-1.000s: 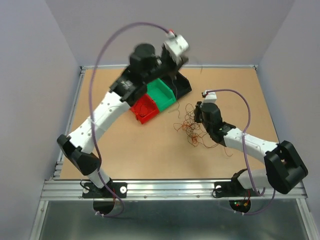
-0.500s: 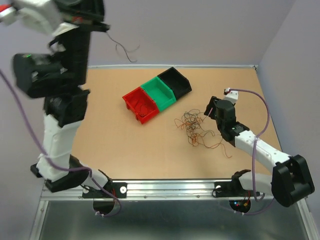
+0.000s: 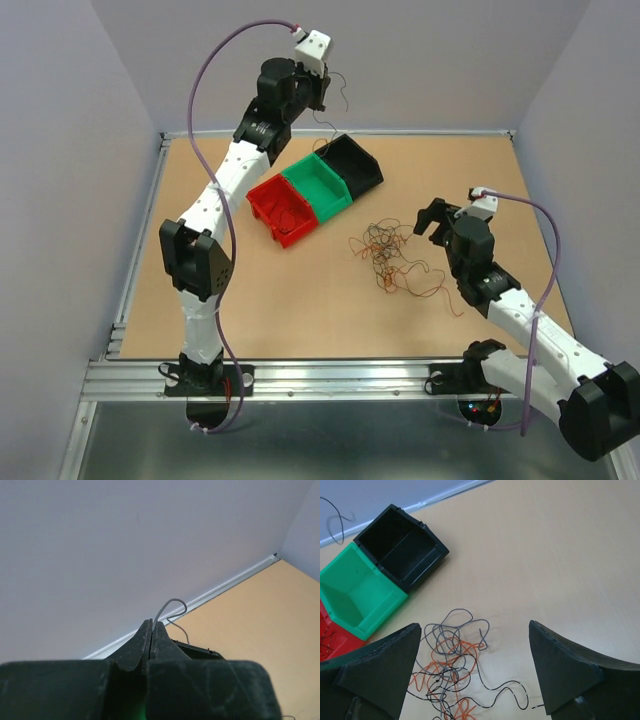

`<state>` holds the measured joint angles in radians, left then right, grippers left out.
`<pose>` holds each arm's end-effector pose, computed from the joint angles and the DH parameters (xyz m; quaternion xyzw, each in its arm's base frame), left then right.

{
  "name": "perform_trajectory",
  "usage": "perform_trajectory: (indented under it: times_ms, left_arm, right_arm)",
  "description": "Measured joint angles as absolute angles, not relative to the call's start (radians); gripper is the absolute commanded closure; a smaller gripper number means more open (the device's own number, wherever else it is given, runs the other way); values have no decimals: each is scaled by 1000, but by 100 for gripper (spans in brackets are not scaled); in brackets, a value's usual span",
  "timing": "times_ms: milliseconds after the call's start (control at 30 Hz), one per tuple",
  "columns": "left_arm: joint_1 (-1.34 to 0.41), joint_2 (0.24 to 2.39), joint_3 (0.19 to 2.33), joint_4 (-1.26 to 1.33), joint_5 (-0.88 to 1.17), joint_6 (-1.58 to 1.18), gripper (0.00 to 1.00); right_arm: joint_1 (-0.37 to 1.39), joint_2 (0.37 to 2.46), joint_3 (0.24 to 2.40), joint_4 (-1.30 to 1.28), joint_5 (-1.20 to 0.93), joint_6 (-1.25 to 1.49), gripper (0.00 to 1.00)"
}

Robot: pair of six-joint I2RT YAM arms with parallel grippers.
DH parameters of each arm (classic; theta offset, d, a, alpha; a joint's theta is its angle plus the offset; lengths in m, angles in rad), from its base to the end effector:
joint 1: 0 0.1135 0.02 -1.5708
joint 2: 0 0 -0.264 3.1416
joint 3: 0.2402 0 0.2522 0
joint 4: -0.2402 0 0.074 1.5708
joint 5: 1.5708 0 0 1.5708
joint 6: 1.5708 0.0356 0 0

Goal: Untangle the cables

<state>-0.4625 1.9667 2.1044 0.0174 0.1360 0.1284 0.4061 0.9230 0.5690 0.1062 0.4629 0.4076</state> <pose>0.4133 -0.2114 0.4670 0.2383 0.6056 -0.1696 0.7401 0.2028 0.0699 0.2694 0.1415 0.7679 0.0704 0.6207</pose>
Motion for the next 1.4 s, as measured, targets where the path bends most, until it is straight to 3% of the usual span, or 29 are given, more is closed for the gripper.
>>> perform_trajectory:
  times_ms: [567,967,1400]
  left_arm:
    - [-424,1954,1845,187,274,132,100]
    - [-385,1803,1641,265,343,167,100]
    - [-386,1918,1648,1,376,595,100]
  right_arm:
    - [406,918,556,103,451,404,6]
    - [406,918,556,104,429,403,9]
    - [406,924,556,103,399,392,9]
